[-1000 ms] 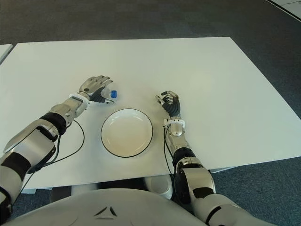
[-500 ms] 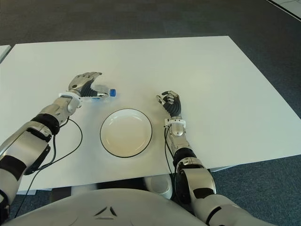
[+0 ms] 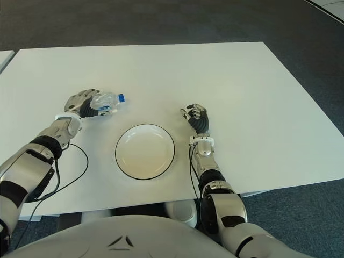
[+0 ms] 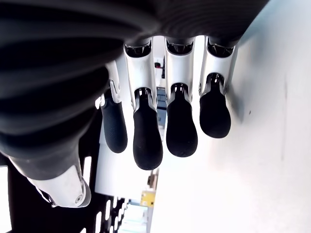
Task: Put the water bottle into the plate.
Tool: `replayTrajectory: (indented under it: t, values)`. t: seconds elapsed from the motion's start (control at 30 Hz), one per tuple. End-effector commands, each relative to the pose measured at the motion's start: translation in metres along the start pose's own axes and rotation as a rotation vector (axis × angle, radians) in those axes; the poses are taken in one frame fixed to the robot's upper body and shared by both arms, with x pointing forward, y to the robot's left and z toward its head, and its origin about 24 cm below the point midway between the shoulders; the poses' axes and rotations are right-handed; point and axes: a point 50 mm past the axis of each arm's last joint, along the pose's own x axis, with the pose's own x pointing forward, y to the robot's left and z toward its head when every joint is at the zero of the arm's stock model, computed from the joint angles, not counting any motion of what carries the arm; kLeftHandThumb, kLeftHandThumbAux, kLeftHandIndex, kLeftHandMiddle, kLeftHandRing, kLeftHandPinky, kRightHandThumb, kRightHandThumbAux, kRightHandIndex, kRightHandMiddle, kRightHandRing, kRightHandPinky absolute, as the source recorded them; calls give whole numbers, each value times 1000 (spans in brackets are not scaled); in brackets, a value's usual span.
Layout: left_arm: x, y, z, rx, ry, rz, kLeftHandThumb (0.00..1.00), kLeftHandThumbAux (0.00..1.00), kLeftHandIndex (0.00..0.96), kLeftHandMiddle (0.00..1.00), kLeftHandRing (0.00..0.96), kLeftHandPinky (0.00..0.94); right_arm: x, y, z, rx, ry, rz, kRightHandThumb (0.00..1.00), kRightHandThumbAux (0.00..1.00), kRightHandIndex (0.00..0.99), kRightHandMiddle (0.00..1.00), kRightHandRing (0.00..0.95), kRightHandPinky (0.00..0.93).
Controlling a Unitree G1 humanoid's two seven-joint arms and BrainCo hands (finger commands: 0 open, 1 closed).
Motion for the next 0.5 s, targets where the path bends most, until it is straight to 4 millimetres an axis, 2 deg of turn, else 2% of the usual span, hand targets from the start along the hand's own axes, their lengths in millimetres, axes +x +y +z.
replayTrajectory:
  t: [0.03,0.27,0.5]
  values:
    - [-6,-20,4,93,17,-77,655,404,0,1,2,4,-10,0,-15,24,78,-12,707,728,435,687,694,688]
    - [-6,-30,11,307,61,-152,623,344,0,0,0,0,-10,-1,-15,25,77,-17,707,728,434,679,686,679]
    - [-8,-37,16,420,76,-208,599,300,0,0,0,0,-11,-1,-14,36,65,-10,707,728,434,677,684,683]
